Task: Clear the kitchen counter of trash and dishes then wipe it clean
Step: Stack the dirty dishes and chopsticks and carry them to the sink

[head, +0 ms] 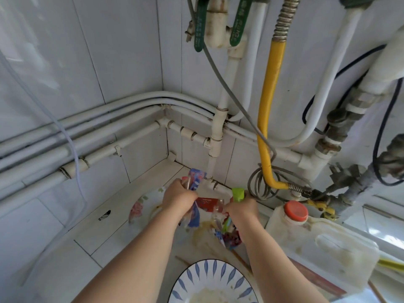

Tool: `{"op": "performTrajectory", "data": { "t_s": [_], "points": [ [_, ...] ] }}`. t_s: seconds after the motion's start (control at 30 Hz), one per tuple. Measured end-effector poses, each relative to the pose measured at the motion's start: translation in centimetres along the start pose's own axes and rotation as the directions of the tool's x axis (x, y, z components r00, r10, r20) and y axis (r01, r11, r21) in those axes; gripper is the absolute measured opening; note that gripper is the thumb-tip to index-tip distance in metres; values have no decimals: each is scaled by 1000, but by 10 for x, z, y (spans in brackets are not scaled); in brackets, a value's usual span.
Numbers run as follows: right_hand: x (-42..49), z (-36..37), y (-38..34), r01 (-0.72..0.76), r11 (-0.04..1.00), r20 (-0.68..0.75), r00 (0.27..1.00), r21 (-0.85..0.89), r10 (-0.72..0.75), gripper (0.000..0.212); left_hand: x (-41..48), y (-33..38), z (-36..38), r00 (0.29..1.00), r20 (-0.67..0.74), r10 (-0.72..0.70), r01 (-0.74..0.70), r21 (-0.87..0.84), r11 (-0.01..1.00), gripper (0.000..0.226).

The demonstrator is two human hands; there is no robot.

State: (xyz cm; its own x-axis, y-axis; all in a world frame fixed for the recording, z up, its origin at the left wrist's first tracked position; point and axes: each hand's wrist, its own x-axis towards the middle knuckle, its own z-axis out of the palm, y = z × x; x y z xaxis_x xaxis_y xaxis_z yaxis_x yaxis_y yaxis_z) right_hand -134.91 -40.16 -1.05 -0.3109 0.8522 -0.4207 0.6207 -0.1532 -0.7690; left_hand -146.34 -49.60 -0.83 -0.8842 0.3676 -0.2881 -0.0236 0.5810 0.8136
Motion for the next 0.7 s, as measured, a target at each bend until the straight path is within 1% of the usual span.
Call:
{"op": "performTrajectory", "data": {
  "t_s": [0.03,0.07,0.1,0.17,0.27,0.33,0.37,0.43,0.5,0.63,0.7],
  "points": [
    [-3,0,1,-1,1000,15,1000,6,1,27,2,2,1,998,25,56,-59,139,988,23],
    [-5,0,3,4,1000,30,1000,12,-4,20,4,4,4,992,67,107,-121,275,954,24],
    [-7,-2,4,9,1000,36,999,17,-10,16,5,6,10,982,109,154,-185,392,901,26],
    [-8,-5,7,50,998,36,998,25,-51,21,10,9,23,957,196,214,-288,569,770,31],
    [-12,-9,13,81,997,27,996,8,-81,22,20,14,47,908,341,244,-419,746,517,40],
    [-13,-10,15,80,997,25,996,1,-80,29,28,17,61,871,434,231,-491,791,366,46],
    [-13,-10,17,77,997,19,997,-4,-77,35,32,18,68,855,471,218,-519,794,316,47],
    [-14,-9,20,58,998,7,998,-13,-58,53,40,19,79,841,511,180,-542,799,261,46],
    [-15,-7,23,53,999,-1,999,-13,-53,64,44,19,87,841,518,155,-541,801,258,42],
    [-15,-6,26,79,997,-19,997,-17,-79,64,47,9,96,841,528,122,-541,811,222,41],
    [-15,-7,26,83,996,-31,996,-18,-84,63,45,6,97,838,522,159,-546,808,221,41]
  ]
}}
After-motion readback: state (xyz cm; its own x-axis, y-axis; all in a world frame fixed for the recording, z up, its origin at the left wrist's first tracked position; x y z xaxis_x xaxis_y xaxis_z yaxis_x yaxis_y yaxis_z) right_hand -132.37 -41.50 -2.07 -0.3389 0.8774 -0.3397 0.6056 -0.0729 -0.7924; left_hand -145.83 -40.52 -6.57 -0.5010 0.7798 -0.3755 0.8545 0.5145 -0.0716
